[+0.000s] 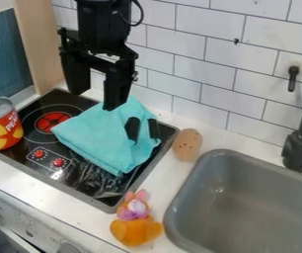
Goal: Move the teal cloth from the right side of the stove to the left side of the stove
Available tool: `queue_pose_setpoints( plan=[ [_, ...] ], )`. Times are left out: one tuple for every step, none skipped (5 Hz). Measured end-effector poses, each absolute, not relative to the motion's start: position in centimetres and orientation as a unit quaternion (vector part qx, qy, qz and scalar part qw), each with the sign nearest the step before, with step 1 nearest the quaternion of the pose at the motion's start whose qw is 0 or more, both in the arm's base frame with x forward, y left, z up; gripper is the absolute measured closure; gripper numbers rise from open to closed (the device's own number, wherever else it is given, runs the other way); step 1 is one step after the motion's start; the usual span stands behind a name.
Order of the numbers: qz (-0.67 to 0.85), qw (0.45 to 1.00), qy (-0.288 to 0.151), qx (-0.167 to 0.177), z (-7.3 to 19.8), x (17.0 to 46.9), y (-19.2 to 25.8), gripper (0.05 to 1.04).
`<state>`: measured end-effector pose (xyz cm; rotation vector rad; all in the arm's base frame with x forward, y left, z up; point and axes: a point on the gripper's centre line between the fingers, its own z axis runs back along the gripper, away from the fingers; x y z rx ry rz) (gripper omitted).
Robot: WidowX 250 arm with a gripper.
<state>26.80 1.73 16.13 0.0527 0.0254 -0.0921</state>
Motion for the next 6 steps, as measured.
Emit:
queue_pose_setpoints(
  plan=[
    [-0.047, 0.998, 0.026, 0.025, 15.5, 26.7, 1.7, 0.085],
    [-0.077, 0.996, 0.032, 0.029, 14.9, 27.9, 1.9, 0.085],
    [-0.1, 0.994, 0.039, 0.027, 14.3, 29.3, 2.8, 0.085],
    [-0.117, 0.992, 0.036, 0.031, 12.7, 30.3, 3.7, 0.085],
    [-0.132, 0.99, 0.045, 0.028, 10.7, 31.7, 3.8, 0.085],
    [-0.138, 0.989, 0.043, 0.015, 9.2, 32.9, 3.5, 0.085]
  ],
)
